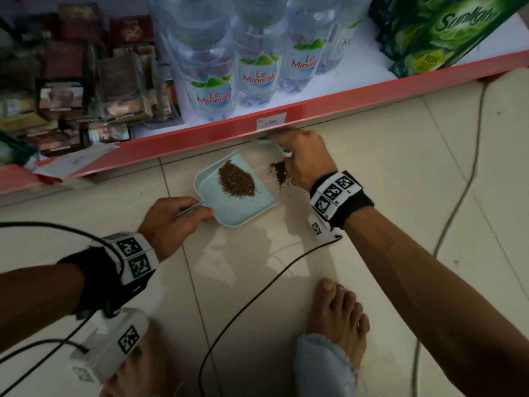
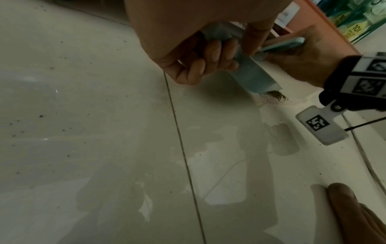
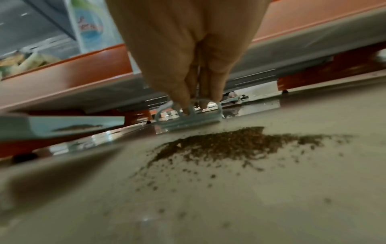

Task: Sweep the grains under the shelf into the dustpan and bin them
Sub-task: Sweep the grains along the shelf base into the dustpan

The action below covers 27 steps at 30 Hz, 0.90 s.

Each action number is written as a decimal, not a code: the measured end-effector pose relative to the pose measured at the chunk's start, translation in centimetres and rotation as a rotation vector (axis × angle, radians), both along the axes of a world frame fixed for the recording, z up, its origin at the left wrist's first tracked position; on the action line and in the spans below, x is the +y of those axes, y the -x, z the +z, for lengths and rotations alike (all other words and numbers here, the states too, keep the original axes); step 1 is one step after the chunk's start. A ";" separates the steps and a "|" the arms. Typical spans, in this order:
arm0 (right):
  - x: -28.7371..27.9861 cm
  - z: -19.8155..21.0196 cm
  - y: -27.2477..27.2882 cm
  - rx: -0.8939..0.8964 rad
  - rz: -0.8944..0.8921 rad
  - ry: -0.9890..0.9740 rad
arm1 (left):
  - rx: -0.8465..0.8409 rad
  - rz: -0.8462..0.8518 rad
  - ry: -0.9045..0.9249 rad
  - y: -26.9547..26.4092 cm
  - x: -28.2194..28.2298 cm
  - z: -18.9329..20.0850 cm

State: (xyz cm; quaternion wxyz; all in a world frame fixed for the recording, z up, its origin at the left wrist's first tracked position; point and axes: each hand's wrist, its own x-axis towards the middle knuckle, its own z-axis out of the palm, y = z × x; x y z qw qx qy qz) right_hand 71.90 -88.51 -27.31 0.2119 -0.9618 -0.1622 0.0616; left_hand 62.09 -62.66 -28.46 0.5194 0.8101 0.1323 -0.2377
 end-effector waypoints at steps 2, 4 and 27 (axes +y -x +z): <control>-0.5 0.7 -0.3 0.004 0.089 -0.051 | 0.006 0.014 0.009 0.1 0.4 0.1; -1.5 1.7 -1.0 -0.039 0.098 -0.118 | 0.006 0.031 0.003 0.4 0.4 -0.2; -1.7 3.0 0.1 -0.102 0.188 -0.114 | 0.049 0.130 0.080 0.8 0.4 0.3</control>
